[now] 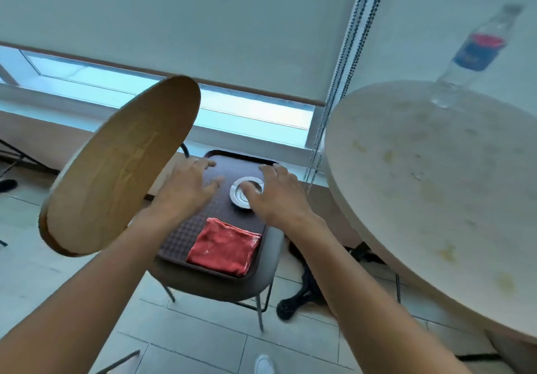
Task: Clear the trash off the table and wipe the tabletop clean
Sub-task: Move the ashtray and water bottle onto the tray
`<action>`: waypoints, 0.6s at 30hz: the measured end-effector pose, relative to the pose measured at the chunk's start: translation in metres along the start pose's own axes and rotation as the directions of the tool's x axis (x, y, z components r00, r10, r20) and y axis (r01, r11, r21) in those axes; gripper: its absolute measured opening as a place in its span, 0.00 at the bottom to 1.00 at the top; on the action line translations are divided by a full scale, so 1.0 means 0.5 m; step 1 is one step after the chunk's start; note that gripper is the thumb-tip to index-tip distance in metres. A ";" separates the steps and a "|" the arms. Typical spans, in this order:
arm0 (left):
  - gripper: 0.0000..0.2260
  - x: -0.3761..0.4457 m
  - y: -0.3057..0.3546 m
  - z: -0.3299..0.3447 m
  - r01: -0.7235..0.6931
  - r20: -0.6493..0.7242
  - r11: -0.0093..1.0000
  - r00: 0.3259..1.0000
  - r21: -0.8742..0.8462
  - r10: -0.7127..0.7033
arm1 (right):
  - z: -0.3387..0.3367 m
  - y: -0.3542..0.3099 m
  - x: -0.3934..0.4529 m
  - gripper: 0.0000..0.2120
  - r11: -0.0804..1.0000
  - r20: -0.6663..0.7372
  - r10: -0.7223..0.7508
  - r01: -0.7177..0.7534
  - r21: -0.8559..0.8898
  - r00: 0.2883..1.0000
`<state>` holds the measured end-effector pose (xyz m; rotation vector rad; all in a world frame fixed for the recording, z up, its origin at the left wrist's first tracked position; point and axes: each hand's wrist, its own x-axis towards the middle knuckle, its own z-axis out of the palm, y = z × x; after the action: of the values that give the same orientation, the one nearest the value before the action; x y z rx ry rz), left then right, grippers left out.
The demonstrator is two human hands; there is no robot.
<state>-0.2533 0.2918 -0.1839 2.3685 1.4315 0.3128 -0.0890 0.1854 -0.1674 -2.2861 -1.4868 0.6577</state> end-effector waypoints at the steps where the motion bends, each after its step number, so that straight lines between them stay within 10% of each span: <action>1: 0.21 -0.008 0.017 -0.016 -0.028 -0.020 1.000 0.999 0.006 0.028 | -0.015 -0.007 -0.018 0.33 1.000 0.014 -0.013 0.013 0.026 1.000; 18: 0.18 -0.082 0.297 -0.156 -0.361 -0.221 0.932 0.909 0.008 0.354 | -0.278 0.042 -0.247 0.31 0.976 -0.196 -0.219 0.211 -0.061 0.956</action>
<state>-0.1807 0.2065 -0.0524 2.6289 1.0527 0.7070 -0.0398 0.0600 -0.0374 -2.1052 -1.6291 0.3268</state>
